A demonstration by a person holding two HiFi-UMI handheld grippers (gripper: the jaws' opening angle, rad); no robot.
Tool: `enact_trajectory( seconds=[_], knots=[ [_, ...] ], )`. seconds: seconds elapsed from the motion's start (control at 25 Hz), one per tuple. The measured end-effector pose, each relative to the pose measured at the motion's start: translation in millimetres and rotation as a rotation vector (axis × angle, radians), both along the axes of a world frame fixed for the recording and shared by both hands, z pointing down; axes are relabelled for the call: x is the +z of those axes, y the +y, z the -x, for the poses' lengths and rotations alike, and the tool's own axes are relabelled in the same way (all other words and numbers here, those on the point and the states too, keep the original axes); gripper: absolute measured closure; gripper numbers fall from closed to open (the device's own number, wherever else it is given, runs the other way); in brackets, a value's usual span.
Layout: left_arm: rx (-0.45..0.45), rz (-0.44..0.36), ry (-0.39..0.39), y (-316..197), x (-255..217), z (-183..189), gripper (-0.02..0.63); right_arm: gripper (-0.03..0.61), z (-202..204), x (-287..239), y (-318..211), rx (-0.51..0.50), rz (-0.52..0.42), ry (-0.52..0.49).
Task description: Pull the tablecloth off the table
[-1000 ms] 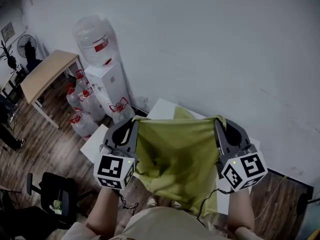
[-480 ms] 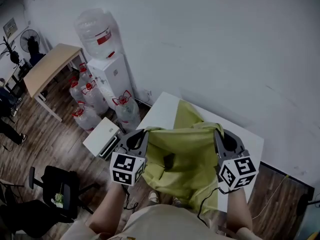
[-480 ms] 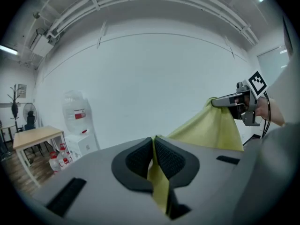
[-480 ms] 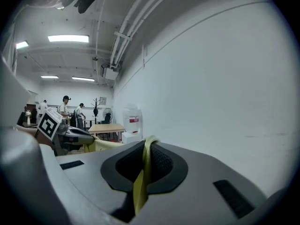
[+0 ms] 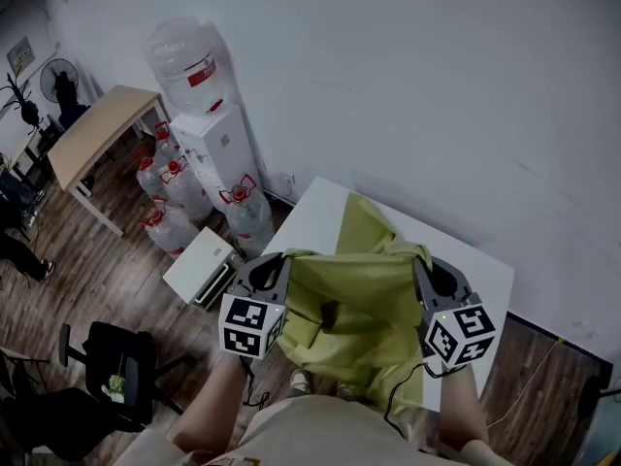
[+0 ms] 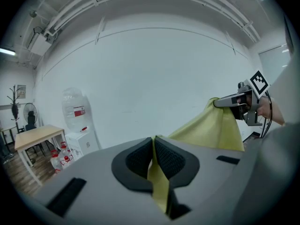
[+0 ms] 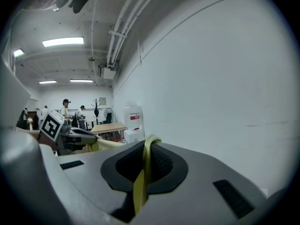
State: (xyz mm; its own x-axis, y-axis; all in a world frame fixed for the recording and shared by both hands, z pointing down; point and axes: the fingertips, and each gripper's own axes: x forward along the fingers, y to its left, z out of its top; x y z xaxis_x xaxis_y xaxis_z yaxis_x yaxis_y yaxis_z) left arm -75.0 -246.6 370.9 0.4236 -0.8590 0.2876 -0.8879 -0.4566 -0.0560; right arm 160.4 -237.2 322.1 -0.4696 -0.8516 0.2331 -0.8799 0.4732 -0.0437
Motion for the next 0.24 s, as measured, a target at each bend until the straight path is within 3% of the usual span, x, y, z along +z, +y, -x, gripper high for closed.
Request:
enact_trajectory(
  seconds=[0.24],
  knots=[
    [0.013, -0.014, 0.003, 0, -12, -6, 0.586, 0.546, -7, -6, 1, 0.013, 0.001, -0.003]
  ],
)
